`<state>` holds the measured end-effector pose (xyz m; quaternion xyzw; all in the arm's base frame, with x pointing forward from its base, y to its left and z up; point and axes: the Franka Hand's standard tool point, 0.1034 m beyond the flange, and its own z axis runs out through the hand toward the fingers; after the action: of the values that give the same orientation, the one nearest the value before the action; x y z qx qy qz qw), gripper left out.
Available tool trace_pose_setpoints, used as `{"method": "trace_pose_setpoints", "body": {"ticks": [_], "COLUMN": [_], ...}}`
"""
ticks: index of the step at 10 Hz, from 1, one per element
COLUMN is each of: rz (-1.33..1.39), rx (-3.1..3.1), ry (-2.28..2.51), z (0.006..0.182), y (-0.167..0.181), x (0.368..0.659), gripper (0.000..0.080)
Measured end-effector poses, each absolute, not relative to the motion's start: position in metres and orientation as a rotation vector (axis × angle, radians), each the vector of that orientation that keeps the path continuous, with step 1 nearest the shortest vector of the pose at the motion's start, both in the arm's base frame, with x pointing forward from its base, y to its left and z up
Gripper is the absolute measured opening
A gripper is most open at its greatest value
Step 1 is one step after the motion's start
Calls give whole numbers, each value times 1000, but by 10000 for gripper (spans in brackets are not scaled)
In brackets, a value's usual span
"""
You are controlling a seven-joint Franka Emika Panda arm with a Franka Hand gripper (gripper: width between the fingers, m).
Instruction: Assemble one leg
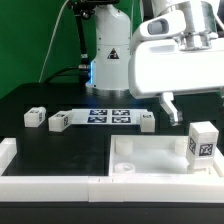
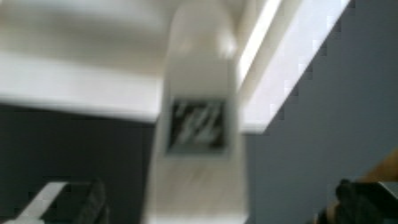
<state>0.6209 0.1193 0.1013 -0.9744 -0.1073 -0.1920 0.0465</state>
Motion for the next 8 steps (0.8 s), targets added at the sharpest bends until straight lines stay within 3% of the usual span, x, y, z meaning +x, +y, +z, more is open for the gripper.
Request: {"method": "trace_pose_setpoints", "body": {"ticks": [6, 8], "rz": [250, 314], "rx": [-2974, -2966], "ry": [-351, -361], "z": [100, 99], "y": [111, 113], "x": [609, 619], "gripper": [649, 649]}}
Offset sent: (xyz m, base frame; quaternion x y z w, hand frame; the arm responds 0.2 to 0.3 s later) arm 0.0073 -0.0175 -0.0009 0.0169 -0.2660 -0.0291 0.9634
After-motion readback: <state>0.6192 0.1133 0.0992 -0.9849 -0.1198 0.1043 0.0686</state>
